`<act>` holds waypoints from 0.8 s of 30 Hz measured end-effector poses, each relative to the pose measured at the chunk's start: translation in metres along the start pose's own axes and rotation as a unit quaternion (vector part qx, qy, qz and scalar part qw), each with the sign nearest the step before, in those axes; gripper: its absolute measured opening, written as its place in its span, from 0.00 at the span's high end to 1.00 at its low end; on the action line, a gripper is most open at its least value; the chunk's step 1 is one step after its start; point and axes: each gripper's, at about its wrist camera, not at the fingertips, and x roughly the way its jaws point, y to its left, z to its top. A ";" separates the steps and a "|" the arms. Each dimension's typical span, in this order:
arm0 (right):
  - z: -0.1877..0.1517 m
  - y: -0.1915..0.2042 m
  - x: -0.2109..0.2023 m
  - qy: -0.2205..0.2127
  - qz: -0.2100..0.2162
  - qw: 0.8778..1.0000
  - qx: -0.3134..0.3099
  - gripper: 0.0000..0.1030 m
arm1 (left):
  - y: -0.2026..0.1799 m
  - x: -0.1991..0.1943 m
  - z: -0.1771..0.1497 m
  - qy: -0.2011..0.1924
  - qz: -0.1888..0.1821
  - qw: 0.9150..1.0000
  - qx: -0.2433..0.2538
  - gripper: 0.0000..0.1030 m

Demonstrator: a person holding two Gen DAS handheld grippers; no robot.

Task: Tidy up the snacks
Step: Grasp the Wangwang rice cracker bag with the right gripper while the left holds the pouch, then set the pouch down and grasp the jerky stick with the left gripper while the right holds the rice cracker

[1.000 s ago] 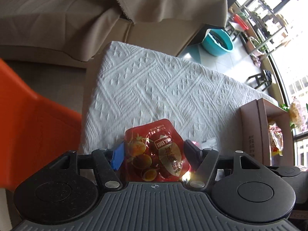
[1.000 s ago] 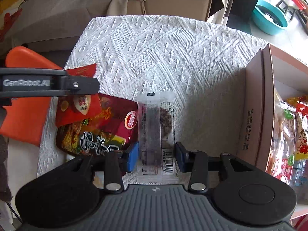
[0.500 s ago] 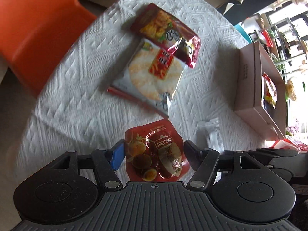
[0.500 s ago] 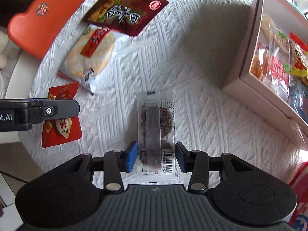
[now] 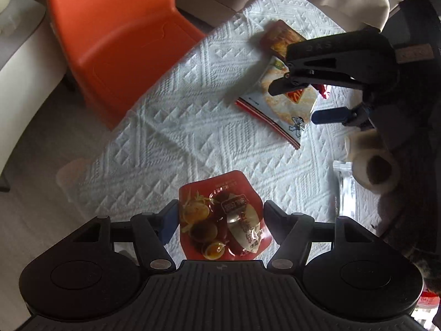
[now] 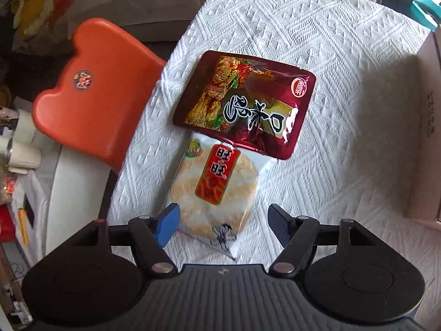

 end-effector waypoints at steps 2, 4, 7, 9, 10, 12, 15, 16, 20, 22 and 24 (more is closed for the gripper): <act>0.007 0.018 0.015 -0.002 -0.033 0.999 -0.010 0.27 | 0.005 0.001 0.004 0.003 0.000 1.000 0.008 0.31; 0.013 0.034 0.025 -0.012 -0.061 0.998 -0.020 0.19 | 0.009 0.000 0.006 0.001 -0.009 1.000 0.017 0.31; 0.017 0.053 0.040 -0.017 -0.108 0.993 -0.033 0.10 | 0.019 0.004 0.011 0.010 -0.016 1.000 0.019 0.31; 0.016 0.063 0.046 -0.027 -0.132 0.990 -0.052 0.09 | 0.029 0.006 0.014 0.018 -0.029 0.999 0.014 0.31; 0.014 0.066 0.046 -0.033 -0.134 0.989 -0.059 0.09 | 0.031 0.006 0.015 0.020 -0.032 0.999 0.016 0.31; 0.010 0.068 0.045 -0.033 -0.129 0.988 -0.075 0.12 | 0.035 0.006 0.019 0.025 -0.033 0.999 0.027 0.31; -0.001 0.061 0.031 -0.017 -0.124 0.988 -0.088 0.26 | 0.037 0.006 0.022 0.034 -0.036 0.998 0.043 0.31; -0.006 0.058 0.026 -0.013 -0.129 0.988 -0.088 0.26 | 0.037 0.007 0.024 0.036 -0.038 0.997 0.049 0.31; -0.035 0.036 -0.002 -0.007 -0.138 0.987 -0.083 0.26 | 0.032 0.008 0.027 0.036 -0.063 0.995 0.073 0.31; -0.053 0.020 -0.016 -0.008 -0.149 0.986 -0.077 0.26 | 0.024 0.012 0.027 0.034 -0.072 0.993 0.088 0.31; -0.067 0.001 -0.026 -0.002 -0.167 0.984 -0.068 0.26 | 0.013 0.018 0.025 0.032 -0.079 0.991 0.101 0.31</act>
